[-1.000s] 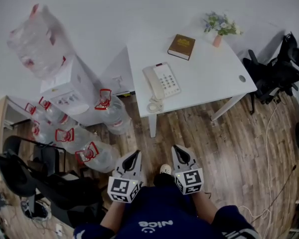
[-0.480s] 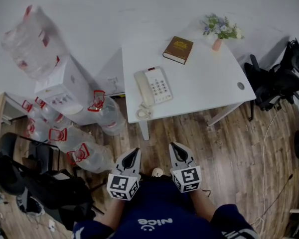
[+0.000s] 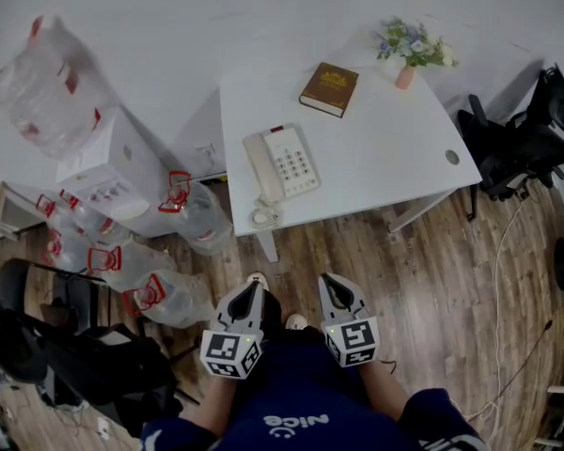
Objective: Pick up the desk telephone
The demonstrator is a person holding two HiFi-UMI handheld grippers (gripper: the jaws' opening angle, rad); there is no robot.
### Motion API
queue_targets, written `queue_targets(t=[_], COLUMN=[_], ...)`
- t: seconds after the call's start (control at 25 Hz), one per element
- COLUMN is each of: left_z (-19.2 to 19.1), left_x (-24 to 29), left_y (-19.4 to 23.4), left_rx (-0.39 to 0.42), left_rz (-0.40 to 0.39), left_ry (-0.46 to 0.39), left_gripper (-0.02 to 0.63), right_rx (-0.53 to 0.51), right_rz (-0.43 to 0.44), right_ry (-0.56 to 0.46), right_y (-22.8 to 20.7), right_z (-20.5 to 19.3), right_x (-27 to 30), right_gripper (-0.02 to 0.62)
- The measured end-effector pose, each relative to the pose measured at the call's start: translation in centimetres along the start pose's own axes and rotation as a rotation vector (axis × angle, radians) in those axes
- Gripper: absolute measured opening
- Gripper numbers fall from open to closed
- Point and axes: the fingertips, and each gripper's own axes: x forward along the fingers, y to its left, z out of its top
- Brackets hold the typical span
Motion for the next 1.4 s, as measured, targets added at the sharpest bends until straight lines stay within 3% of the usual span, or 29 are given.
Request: queue_targets(t=[0.44,0.68,1.08,1.28,1.4], left_z=[2.6,4.4,6.5,8.0,8.3], left_x=[5.9,11.7,18.3,20.1,21.0], left_y=[5.3,8.5,12.3,12.4,13.4], left_rx=[-0.027,-0.128,-0.152,-0.117,-0.117], left_rz=[-0.035,-0.048,-0.142,-0.223,-0.226], left_ry=[0.0,0.035,0.081,0.077,0.085], left_gripper=[0.017,0.017,0.017,0.017,0.017], right_rx=[0.007,0.013,-0.007,-0.01,-0.011], right_rz=[-0.103,-0.151,-0.236,-0.259,-0.264], right_ry=[0.033,0.039,0.066,0.085,0.086], right_y=[-2.3,-3.4,-5.1,-4.7,-4.2], right_z=[1.5,3.5,6.4,7.0,7.5], right_x=[4.9,8.9,14.6,16.7,17.9], right_gripper=[0.023,0.023,0.023,0.023,0.023])
